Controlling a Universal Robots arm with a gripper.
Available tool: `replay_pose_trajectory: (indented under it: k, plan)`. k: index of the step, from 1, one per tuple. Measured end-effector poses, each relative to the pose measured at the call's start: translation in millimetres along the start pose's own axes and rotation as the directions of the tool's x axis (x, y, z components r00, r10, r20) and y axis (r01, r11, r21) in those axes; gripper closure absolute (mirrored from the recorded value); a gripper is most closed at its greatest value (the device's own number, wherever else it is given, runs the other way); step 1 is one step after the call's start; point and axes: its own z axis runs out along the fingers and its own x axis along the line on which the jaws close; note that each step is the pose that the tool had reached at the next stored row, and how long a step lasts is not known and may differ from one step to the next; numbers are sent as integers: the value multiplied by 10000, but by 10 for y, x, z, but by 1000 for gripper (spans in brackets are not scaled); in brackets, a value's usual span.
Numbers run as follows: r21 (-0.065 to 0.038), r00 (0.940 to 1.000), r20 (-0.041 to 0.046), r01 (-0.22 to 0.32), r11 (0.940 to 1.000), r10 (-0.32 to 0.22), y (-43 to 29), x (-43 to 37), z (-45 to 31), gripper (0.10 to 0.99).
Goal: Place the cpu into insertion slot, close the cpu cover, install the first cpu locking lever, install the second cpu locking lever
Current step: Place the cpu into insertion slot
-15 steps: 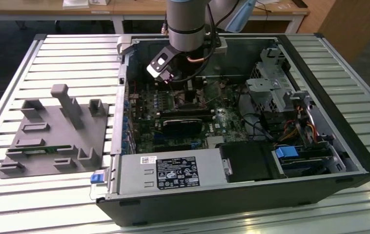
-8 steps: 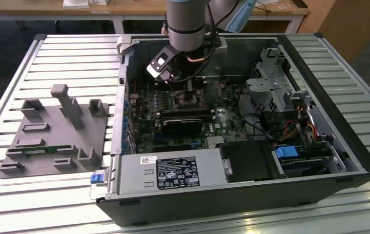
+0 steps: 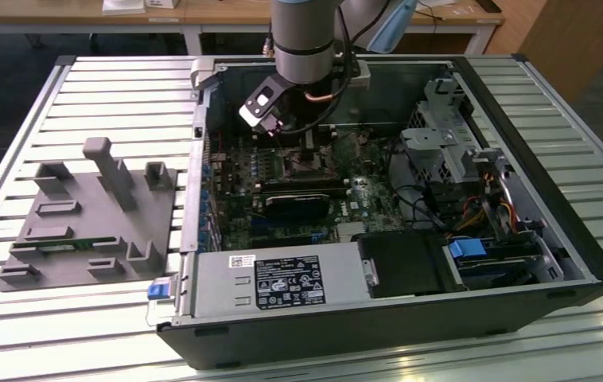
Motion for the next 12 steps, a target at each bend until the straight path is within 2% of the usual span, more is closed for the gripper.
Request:
replay_pose_trajectory:
  k: [6, 12]
  plan:
    - [1, 10000, 1, -1, 10000, 1, 5, 1, -53, 980]
    - [0, 10000, 0, 0, 10000, 0, 19, 4, -212, 980]
